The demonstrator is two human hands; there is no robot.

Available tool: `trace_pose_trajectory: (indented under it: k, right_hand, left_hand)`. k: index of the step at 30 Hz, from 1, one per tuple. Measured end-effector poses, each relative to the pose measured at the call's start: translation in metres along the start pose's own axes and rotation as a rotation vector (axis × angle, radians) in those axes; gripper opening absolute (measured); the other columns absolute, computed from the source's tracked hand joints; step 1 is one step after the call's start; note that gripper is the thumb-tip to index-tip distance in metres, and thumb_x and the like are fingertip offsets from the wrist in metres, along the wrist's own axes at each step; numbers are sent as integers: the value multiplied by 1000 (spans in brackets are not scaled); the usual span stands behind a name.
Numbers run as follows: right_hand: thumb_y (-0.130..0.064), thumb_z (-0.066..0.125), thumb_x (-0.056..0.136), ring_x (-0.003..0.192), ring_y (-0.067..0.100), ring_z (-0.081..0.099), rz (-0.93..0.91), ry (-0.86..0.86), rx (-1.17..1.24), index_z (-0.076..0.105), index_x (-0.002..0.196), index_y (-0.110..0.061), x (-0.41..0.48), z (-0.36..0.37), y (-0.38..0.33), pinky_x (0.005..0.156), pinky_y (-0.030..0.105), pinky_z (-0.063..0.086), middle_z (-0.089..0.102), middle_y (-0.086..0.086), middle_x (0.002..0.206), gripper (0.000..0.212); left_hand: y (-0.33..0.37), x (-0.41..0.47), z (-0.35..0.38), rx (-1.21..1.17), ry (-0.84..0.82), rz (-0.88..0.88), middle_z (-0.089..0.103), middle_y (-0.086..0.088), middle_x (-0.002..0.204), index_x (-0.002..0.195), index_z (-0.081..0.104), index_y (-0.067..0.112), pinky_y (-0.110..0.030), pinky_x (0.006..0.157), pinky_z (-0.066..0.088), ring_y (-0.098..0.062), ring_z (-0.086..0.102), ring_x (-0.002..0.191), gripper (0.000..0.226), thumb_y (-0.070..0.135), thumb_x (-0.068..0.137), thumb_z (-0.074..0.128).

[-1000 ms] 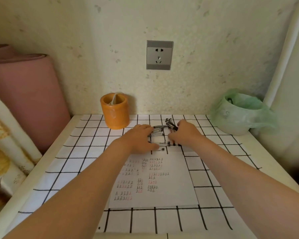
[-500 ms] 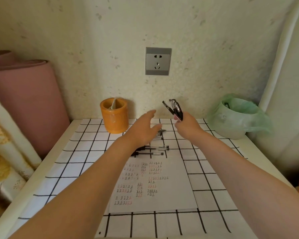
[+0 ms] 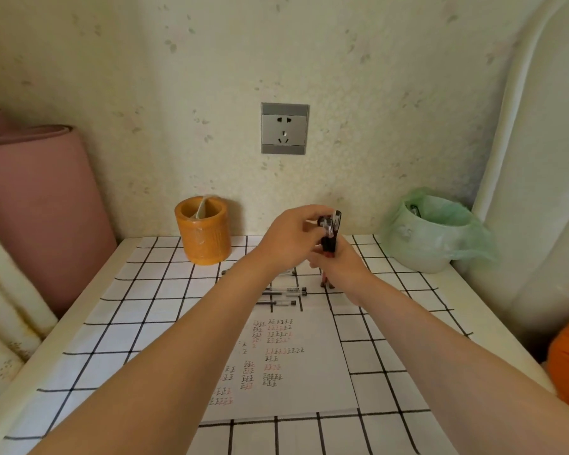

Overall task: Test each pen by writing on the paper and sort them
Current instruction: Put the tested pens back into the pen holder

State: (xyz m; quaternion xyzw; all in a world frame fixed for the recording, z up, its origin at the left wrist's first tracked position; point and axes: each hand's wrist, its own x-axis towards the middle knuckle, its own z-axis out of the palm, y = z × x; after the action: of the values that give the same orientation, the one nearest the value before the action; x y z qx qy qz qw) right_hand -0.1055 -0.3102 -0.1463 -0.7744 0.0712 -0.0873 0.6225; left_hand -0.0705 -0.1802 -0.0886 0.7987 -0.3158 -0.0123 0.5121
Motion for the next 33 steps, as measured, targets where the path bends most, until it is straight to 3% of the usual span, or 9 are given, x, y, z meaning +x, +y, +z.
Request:
trace_pose_trajectory:
  k: [5,8,14,18,20,25,28,31,33]
  right_hand:
    - [-10,57,96,62,6,61,-7,-51,-97,56,119,-10,-2,-2,-5,54,18,45,66,6,87,23]
    - [-14,53,99,49,-3,46,-49,-154,-228,54,96,-18,-5,-2,-13,51,14,37,53,-8,69,5]
    - [-12,53,85,60,12,40,62,-298,-100,50,110,-15,-7,8,-41,60,30,34,45,1,73,25]
    - [-3,44,96,69,15,57,-24,-339,-205,54,105,-19,-3,28,-57,70,34,45,60,3,87,21]
    - [-7,48,99,78,19,62,-101,-319,-311,56,104,-23,0,40,-65,74,36,53,64,0,92,19]
    - [-3,51,98,93,23,70,-196,-250,-304,56,112,-13,12,75,-84,89,45,56,72,9,100,18]
    - [-6,47,101,90,26,66,-262,-242,-336,53,111,-18,22,98,-101,80,38,55,70,14,102,16]
    - [-7,46,102,83,12,62,-300,-142,-249,52,115,-18,35,118,-118,65,13,48,66,3,96,18]
    - [-7,46,102,80,9,62,-280,-74,-130,51,116,-16,48,131,-127,67,11,48,65,3,93,18]
  left_hand:
    - [-1,1,1,62,6,35,54,11,129,146,39,35,-8,77,47,-9,58,103,57,16,96,58]
    - [-4,4,-9,164,-44,56,59,11,128,146,42,33,-7,84,38,-7,55,109,50,23,98,56]
    - [-1,4,-39,343,-76,124,66,6,98,112,64,19,-5,68,41,-8,59,86,20,22,102,47]
    - [1,2,-70,392,-42,89,64,5,99,107,64,19,-15,72,43,-13,56,89,18,20,102,47]
    - [0,-1,-87,415,-39,83,63,7,97,108,64,18,-10,67,39,-12,55,88,18,19,102,47]
    - [-1,-1,-123,345,6,108,64,6,102,106,63,19,-23,76,44,-9,57,89,17,14,100,48]
    - [-6,-3,-144,267,95,166,58,9,109,121,57,27,-11,72,39,5,55,78,24,19,99,52]
    - [-21,-3,-166,183,293,150,50,5,127,142,39,35,-18,78,46,-6,58,87,43,32,100,49]
    - [-40,-4,-181,206,466,93,51,2,130,142,40,29,-27,84,49,-13,58,94,42,25,101,46]
